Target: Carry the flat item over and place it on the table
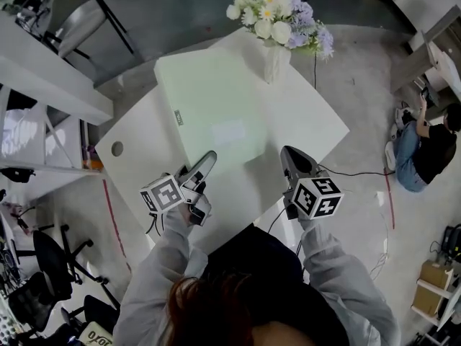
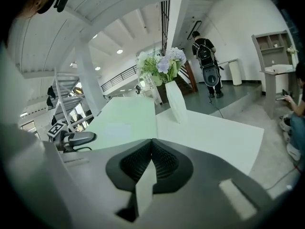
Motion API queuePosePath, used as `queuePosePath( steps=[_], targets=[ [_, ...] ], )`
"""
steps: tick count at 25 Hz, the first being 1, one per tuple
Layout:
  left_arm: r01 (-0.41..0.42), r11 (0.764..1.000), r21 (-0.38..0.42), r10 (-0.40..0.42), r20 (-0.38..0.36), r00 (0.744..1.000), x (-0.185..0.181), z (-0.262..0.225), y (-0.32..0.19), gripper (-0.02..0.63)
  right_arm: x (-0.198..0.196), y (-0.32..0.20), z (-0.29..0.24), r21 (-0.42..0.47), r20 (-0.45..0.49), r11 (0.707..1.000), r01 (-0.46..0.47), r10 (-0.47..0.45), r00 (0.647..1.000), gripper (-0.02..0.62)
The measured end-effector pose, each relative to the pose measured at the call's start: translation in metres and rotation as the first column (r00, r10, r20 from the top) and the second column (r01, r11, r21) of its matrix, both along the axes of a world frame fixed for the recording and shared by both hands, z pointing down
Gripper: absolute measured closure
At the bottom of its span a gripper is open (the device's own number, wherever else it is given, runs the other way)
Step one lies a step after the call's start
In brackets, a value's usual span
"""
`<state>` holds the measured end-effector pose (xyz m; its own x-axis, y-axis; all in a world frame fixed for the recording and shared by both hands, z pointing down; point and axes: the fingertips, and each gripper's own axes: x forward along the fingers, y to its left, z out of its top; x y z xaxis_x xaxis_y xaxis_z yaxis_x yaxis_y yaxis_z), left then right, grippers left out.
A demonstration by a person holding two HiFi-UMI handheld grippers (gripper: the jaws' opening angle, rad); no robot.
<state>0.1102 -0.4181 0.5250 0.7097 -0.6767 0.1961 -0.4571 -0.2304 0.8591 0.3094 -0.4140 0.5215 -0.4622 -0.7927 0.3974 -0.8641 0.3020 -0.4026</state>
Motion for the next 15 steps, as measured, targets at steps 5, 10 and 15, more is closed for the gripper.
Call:
queuePosePath(
  steps=[5, 10, 15],
  targets=[
    [-0.003, 0.997, -0.079, -0.005, -0.097, 0.995, -0.003, 0.012, -0.018, 0.331, -0.004, -0.007, 0.003, -0.031, 0.009, 1.000, -0.004, 0.004, 1.000, 0.586],
    [0.002, 0.990, -0.142, -0.029, -0.184, 0.982, -0.010, 0.031, -0.040, 0.331, -0.011, -0.017, 0.014, -0.045, 0.011, 0.999, -0.012, 0.013, 1.000, 0.586],
    [-0.029, 0.981, -0.192, -0.018, -0.236, 0.971, -0.011, 0.051, -0.051, 0.330, -0.010, -0.028, 0.029, -0.072, 0.022, 0.997, -0.035, 0.037, 0.999, 0.586]
  ],
)
